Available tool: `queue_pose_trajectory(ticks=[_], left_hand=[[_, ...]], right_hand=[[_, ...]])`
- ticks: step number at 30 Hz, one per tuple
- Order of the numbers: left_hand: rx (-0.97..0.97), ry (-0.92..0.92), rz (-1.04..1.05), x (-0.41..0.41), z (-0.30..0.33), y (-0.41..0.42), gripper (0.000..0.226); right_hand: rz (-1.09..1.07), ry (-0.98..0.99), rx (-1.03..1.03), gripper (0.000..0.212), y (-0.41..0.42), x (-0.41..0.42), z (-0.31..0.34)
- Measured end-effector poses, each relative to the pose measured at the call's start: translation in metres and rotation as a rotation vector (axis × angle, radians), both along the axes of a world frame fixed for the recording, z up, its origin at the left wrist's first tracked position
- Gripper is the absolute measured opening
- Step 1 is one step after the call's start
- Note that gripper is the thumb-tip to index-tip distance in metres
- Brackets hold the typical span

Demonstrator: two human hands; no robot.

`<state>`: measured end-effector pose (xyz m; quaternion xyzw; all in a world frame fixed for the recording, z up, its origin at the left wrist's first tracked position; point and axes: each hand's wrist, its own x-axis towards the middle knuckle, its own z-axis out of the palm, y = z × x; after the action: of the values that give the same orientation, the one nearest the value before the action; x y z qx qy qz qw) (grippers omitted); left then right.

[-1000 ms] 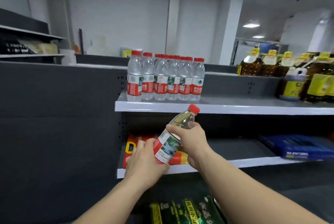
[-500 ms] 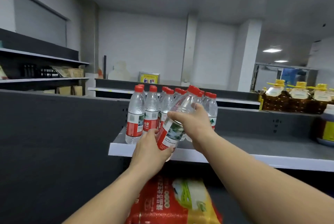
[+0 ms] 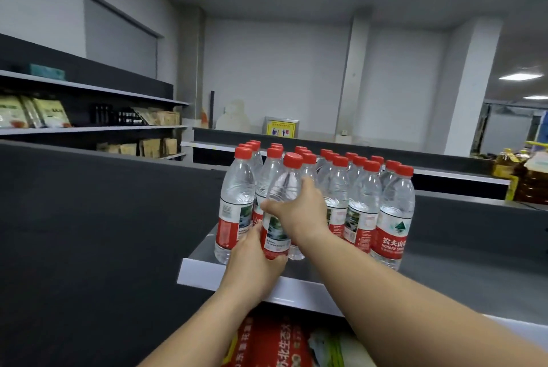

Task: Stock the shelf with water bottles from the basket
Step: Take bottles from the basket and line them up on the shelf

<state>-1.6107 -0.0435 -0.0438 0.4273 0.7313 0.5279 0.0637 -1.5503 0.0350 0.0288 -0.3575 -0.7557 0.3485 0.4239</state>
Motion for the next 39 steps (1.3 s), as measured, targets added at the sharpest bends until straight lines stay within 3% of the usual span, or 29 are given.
queue_pose_trajectory(ticks=[10, 18, 25, 32, 39], left_hand=[[-0.063, 0.06, 0.068, -0.009, -0.011, 0.013, 0.053], [-0.166, 0.06, 0.083, 0.0, -0.01, 0.008, 0.089], [-0.182, 0.04, 0.077, 0.002, -0.011, 0.0, 0.082], [-0.148, 0.047, 0.08, 0.018, -0.011, -0.016, 0.062], [-0.205, 0.034, 0.144, 0.042, -0.021, -0.033, 0.074]], right_hand=[[-0.022, -0.072, 0.027, 0.085, 0.009, -0.024, -0.005], [-0.071, -0.284, -0.196, 0.064, 0.008, -0.028, -0.039], [-0.075, -0.229, -0.201, 0.062, 0.007, -0.031, -0.049], [-0.004, -0.2, -0.187, 0.055, 0.009, -0.018, -0.064], [-0.023, -0.198, -0.142, 0.053, -0.002, 0.021, -0.065]])
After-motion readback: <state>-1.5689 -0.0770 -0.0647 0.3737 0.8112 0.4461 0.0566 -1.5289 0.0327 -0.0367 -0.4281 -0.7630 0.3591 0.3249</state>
